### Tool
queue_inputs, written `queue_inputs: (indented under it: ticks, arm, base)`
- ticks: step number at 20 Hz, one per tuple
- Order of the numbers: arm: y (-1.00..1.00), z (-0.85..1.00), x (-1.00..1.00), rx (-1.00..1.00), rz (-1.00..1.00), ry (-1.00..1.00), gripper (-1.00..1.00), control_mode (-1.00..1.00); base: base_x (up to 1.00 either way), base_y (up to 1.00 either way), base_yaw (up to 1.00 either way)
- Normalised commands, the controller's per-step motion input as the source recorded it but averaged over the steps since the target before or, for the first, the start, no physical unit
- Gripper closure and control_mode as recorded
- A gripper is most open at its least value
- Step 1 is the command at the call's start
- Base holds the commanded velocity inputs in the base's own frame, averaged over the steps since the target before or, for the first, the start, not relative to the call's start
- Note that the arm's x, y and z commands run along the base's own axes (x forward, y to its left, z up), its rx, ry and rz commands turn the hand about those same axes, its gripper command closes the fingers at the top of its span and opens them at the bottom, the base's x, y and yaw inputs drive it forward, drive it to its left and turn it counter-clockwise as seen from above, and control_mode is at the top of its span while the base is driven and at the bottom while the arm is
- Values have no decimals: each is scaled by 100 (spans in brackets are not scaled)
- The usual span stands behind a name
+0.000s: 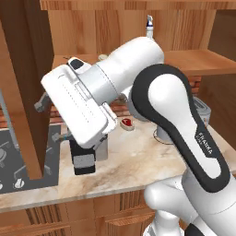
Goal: Pick the dish brush and spray from the cabinet and place them on the counter.
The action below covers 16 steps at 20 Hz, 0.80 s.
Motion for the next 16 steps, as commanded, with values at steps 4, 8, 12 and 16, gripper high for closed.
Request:
queue_inputs:
  ticks: [4,8,12,16]
  arm:
    - [57,-5,0,-3,-5,-4,-100,-100]
    - [50,-2,0,-1,-6,-4,-100,-100]
    - [47,-4,2,-1,-6,-2,-100,-100]
    - [50,-11,8,0,-8,-4,-100,-100]
  base:
    - [0,0,0]
    - [0,0,0]
    - [0,0,0]
    - [0,0,0]
